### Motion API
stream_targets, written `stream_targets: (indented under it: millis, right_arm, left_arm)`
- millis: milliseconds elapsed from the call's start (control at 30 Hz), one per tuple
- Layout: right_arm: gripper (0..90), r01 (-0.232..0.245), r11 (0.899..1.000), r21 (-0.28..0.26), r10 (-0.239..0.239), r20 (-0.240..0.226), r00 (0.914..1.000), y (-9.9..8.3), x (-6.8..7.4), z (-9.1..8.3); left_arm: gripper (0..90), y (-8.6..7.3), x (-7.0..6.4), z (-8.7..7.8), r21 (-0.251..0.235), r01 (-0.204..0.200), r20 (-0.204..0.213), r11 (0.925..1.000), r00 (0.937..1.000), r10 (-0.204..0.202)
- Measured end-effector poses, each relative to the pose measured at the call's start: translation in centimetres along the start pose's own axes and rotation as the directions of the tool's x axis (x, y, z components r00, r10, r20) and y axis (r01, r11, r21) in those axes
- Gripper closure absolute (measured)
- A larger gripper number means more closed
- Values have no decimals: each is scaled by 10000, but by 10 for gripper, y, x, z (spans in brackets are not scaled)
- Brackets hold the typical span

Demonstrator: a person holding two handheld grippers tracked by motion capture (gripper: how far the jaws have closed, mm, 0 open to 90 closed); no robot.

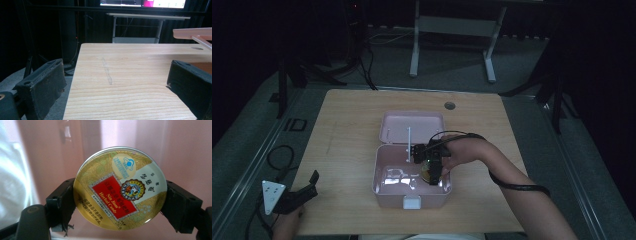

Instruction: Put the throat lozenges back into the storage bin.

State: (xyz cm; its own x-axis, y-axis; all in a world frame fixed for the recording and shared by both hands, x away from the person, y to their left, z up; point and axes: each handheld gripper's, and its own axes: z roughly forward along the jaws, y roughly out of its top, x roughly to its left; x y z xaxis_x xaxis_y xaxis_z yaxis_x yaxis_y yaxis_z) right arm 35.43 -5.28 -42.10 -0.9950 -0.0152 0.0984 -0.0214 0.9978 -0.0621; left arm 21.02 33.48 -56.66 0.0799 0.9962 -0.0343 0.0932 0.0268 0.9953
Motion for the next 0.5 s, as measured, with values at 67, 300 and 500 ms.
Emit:
stream_targets:
  millis: [67,300,500]
  right_arm:
    - [200,115,9995,288,-109,-201,9997,3,-1,17]
    - [200,285,9968,741,-276,-125,9995,8,-3,40]
    - [200,316,9946,991,-315,-24,9995,7,-6,57]
  left_arm:
    - [24,0,0,0,8,-5,1,10000,10000,5]
    - [24,0,0,0,4,-3,9,10000,10000,3]
    - [24,0,0,0,29,-13,30,10000,10000,13]
